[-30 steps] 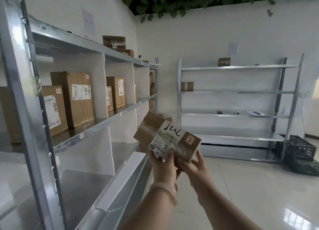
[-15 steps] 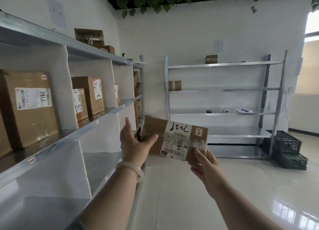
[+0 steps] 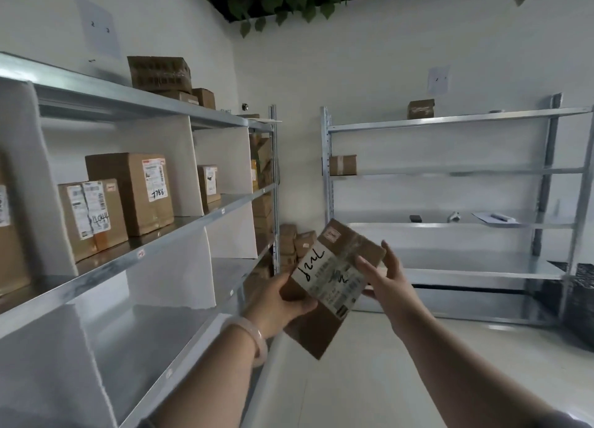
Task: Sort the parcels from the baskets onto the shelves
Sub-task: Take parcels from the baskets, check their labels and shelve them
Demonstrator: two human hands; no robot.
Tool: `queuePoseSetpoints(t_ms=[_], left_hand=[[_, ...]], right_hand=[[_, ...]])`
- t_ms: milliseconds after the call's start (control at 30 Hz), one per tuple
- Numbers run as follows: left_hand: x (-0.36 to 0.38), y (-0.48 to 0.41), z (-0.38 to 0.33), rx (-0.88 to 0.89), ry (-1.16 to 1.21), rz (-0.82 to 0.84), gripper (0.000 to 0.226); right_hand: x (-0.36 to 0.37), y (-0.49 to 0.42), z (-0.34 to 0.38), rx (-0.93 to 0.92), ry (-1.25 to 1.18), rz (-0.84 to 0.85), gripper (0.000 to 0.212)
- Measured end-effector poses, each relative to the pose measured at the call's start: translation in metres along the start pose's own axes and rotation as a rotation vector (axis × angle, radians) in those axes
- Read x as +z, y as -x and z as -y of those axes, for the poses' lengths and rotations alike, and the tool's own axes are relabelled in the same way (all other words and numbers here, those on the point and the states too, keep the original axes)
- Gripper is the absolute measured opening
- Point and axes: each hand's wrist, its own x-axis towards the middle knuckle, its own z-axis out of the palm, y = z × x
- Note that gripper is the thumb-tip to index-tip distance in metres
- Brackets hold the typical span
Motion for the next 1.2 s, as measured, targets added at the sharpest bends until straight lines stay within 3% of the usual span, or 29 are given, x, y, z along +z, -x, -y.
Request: queuePoseSetpoints(t_ms=[67,133,267,367,467,633,767,933,1200], left_hand=[[0.019,-0.016,0.007,-0.033,0.186,-0.082,0.033],[0.034,-0.034,0.012,-0.056,0.272,-0.149,0.029],[0.048,-0.078,0.026,0.017,0.262,-0.309,0.043],[0.039,-0.118,0.042,0.107,0.206,-0.297,0.062],[0.017,-0.168,0.058,0.155,0.083,-0.261,0.063],[-0.01,-0.245,0.067,0.145,-0.039,-0.3,0.057],[-0.017,-0.301,0.071,0.151,0.052,-0.289,0.059],[-0.015,-0.365,0.088,0.147,0.106,-0.283,0.062],[0.001,-0.489,0.127,0.103,0.128,-0.343,0.052]], right_hand=[[0.004,-0.022,-0.008,-0.047,-0.035,0.006,0.086],[0.014,-0.039,-0.024,-0.052,-0.059,0.051,0.075],[0.039,-0.073,-0.059,-0.063,0.103,0.058,0.063],[0.048,-0.114,-0.072,-0.038,0.03,0.063,0.047],[0.055,-0.158,-0.081,0.011,-0.03,0.109,0.038],[0.078,-0.23,-0.102,0.042,-0.048,0.11,0.035],[0.088,-0.285,-0.114,0.044,-0.066,0.102,0.042],[0.089,-0.35,-0.133,0.032,-0.049,0.123,0.036],[0.082,-0.475,-0.184,0.058,-0.046,0.205,0.044]])
